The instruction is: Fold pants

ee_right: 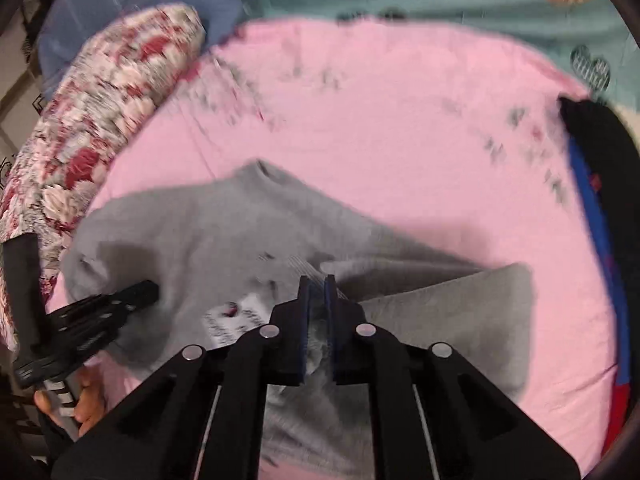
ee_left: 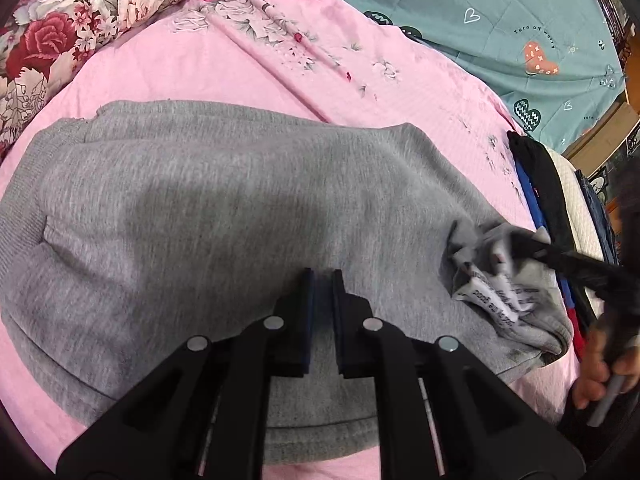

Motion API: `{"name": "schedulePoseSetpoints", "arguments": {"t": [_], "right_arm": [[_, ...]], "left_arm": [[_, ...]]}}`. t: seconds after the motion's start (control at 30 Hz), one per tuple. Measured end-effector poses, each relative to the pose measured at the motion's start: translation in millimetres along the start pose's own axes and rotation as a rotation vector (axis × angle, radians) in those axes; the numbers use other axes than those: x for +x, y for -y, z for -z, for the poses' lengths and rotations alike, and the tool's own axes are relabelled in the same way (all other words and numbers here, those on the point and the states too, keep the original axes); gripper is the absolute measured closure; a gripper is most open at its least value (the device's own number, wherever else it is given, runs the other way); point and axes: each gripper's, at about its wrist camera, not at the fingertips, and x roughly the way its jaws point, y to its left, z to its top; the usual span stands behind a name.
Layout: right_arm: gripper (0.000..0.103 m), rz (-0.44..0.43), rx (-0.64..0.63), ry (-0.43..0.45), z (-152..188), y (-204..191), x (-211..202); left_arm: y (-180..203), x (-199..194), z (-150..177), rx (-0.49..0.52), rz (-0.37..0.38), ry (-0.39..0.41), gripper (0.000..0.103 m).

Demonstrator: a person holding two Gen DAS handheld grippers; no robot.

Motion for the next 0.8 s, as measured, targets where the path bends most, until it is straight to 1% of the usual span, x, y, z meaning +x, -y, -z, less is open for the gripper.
{"name": "schedulePoseSetpoints", "arguments": {"t": [0.03, 0.07, 0.1, 0.13, 0.17, 0.2, 0.23, 0.27, 0.3, 0.33, 0.37, 0.4, 0.43, 0.47, 0.5, 0.57, 0.6, 0.67, 0.73, 0.8], "right_arm": [[0.094, 0.001, -0.002, -0.023, 2, 1, 13], [0.095, 0.019, -0.018, -0.005, 6, 0, 18], [0.094, 0.04, -0.039, 0.009, 7, -5, 16], [0.093, 0.042, -0.042, 0.005, 7, -7, 11], [0.09, 0.027, -0.039, 0.003, 5, -8, 4], [0.085, -0.013, -0.027, 0.001, 5, -6, -6], [0.083, -0.054, -0.008, 0.002, 5, -1, -17], [0.08, -0.101, 0.022, 0.025, 9, 7, -34], [0.069, -0.126, 0.042, 0.075, 13, 17, -55], [0.061, -0.123, 0.049, 0.119, 17, 24, -73], [0.052, -0.113, 0.06, 0.172, 26, 34, -92], [0.049, -0.099, 0.072, 0.21, 37, 44, -108], [0.048, -0.089, 0.081, 0.229, 46, 52, -117], [0.047, -0.078, 0.093, 0.245, 58, 63, -127], [0.047, -0.062, 0.113, 0.261, 74, 76, -135], [0.047, -0.036, 0.156, 0.26, 99, 99, -141], [0.047, -0.03, 0.183, 0.252, 111, 109, -140], [0.047, -0.047, 0.257, 0.23, 135, 133, -136], [0.047, -0.077, 0.319, 0.217, 151, 151, -131], [0.047, -0.096, 0.354, 0.218, 159, 161, -127]], "left_arm": [[-1, 1, 0, -0.005, 0.002, -0.006, 0.094], [-1, 2, 0, -0.01, 0.007, -0.008, 0.094], [-2, 0, 0, -0.012, 0.013, -0.003, 0.094], [-1, 0, 0, -0.009, 0.014, 0.0, 0.094], [-1, 0, 1, -0.004, 0.014, 0.001, 0.094], [-1, 0, 1, -0.003, 0.017, 0.001, 0.094], [-2, -1, 1, -0.007, 0.027, 0.003, 0.094], [-4, -3, 1, -0.019, 0.045, 0.008, 0.094], [-7, -6, 2, -0.034, 0.074, 0.016, 0.091], [-11, -11, 4, -0.051, 0.104, 0.025, 0.087], [-15, -19, 7, -0.068, 0.12, 0.042, 0.08], [-18, -30, 10, -0.084, 0.12, 0.062, 0.066], [-21, -43, 14, -0.095, 0.117, 0.088, 0.054], [-24, -60, 18, -0.107, 0.104, 0.129, 0.026], [-28, -84, 24, -0.119, 0.073, 0.189, 0.016], [-37, -117, 29, -0.141, 0.002, 0.25, 0.015], [-43, -126, 28, -0.163, -0.034, 0.244, 0.014], [-60, -130, 27, -0.237, -0.092, 0.2, 0.014], [-79, -122, 25, -0.324, -0.082, 0.152, 0.014], [-94, -108, 23, -0.407, -0.067, 0.1, 0.016]]}}
